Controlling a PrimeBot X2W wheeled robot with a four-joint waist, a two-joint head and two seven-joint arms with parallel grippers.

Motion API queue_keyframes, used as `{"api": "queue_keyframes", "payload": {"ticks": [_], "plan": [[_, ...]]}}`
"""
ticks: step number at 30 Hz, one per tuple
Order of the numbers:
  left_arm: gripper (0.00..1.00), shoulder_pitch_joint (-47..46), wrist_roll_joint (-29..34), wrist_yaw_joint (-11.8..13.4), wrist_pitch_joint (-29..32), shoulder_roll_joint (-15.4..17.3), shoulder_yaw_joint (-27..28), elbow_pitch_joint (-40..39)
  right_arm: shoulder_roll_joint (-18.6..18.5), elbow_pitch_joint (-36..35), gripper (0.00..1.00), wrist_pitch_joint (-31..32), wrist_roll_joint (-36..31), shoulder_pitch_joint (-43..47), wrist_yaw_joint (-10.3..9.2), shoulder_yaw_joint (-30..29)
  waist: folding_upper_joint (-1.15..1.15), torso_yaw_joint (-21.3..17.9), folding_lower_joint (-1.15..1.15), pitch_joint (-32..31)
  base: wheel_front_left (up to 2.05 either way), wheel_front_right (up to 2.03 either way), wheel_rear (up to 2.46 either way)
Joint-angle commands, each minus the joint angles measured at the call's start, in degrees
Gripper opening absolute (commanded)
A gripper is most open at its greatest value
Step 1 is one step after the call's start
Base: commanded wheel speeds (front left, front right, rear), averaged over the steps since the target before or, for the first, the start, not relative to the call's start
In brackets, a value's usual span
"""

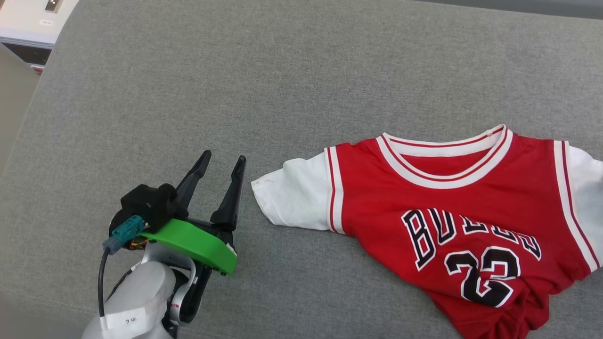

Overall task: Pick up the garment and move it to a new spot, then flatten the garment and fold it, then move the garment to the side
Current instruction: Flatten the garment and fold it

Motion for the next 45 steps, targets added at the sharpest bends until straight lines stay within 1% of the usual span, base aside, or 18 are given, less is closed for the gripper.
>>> {"api": "queue_keyframes", "payload": {"ticks": [1, 2, 3, 7, 10, 13, 17, 20, 26, 30, 33, 36, 39, 45], "plan": [[1.0, -0.9, 0.0, 0.1, -0.3, -0.4, 0.0, 0.0, 1.5, 1.8, 0.42, 0.1, 0.4, 0.8, -0.04, 1.1, 0.0, -0.1, 0.0, -0.2, 0.0, 0.0, 0.0], [1.0, -0.9, -0.1, 0.1, -0.3, -0.4, 0.0, 0.1, 1.6, 2.0, 0.13, -0.1, 0.6, 0.8, -0.04, 1.3, 0.0, -0.2, 0.0, -0.3, 0.0, 0.0, 0.0], [1.0, -0.8, -0.2, 0.1, -0.3, -0.4, 0.0, 0.3, 1.8, 2.3, 0.0, -0.7, 1.0, 1.0, -0.04, 1.5, 0.0, -0.3, 0.0, -0.6, 0.0, 0.0, 0.0], [1.0, -0.3, -0.5, 0.0, -0.2, -0.3, -0.2, 1.1, 2.3, 2.7, 0.0, -3.8, 2.2, 1.4, -0.04, 1.8, 0.0, -0.8, 0.0, -2.1, 0.0, 0.0, 0.0], [1.0, 0.1, -0.9, 0.0, 0.1, -0.2, -0.3, 1.8, 1.6, 2.3, 0.0, -7.9, 1.7, 1.9, -0.04, 2.4, 0.0, -1.5, 0.0, -3.8, 0.0, 0.0, 0.0], [1.0, 0.8, -1.5, -0.2, 0.9, 0.2, -0.5, 2.4, 2.1, 1.1, 0.0, -10.7, 2.7, 2.7, -0.04, 2.8, 0.0, -2.5, 0.0, -5.8, 0.0, 0.0, 0.0], [1.0, 1.8, -4.7, 0.1, 4.8, 0.4, 0.0, 2.8, 1.7, -2.4, 0.0, -13.4, 3.2, 4.7, -0.04, 3.5, 0.0, -4.0, 0.0, -8.1, 0.0, 0.0, 0.0], [1.0, 1.6, -5.6, 0.5, 9.8, 1.9, -0.8, 2.2, 0.9, -6.0, 0.0, -14.9, 2.4, 6.7, -0.04, 4.5, 0.0, -5.3, 0.0, -9.2, 0.0, 0.0, 0.0], [1.0, -0.5, -6.1, 2.1, 21.7, 5.3, -3.4, 1.2, 2.0, -12.6, 0.0, -15.7, 3.1, 9.4, -0.04, 4.0, 0.0, -7.2, 0.0, -9.1, 0.0, 0.0, 0.0], [1.0, -3.0, -6.2, 2.4, 27.5, 6.4, -4.7, 2.0, 3.4, -16.5, 0.0, -15.8, 2.8, 10.5, -0.04, 4.0, 0.0, -8.5, 0.0, -8.2, 0.0, 0.0, 0.0], [1.0, -4.7, -5.8, 2.7, 29.2, 6.3, -5.2, 3.1, 4.4, -18.6, 0.0, -15.6, 2.8, 10.8, -0.04, 4.3, 0.0, -9.2, 0.0, -7.6, 0.0, 0.0, 0.0], [1.0, -6.6, -4.2, 4.1, 32.3, 6.6, -6.6, 5.9, 5.2, -20.4, 0.0, -15.4, 2.6, 11.0, -0.04, 4.8, 0.0, -10.1, 0.0, -6.7, 0.0, 0.0, 0.0], [1.0, -7.9, -3.4, 4.8, 33.4, 6.2, -7.3, 8.1, 5.8, -21.3, 0.0, -15.4, 2.4, 11.0, -0.04, 5.2, 0.0, -10.7, 0.0, -6.1, 0.0, 0.0, 0.0], [1.0, -9.5, -2.3, 3.9, 35.3, 5.3, -9.6, 12.2, 6.0, -22.4, 0.0, -15.4, 2.4, 11.0, -0.04, 5.8, 0.0, -11.3, 0.0, -5.0, 0.0, 0.0, 0.0]]}}
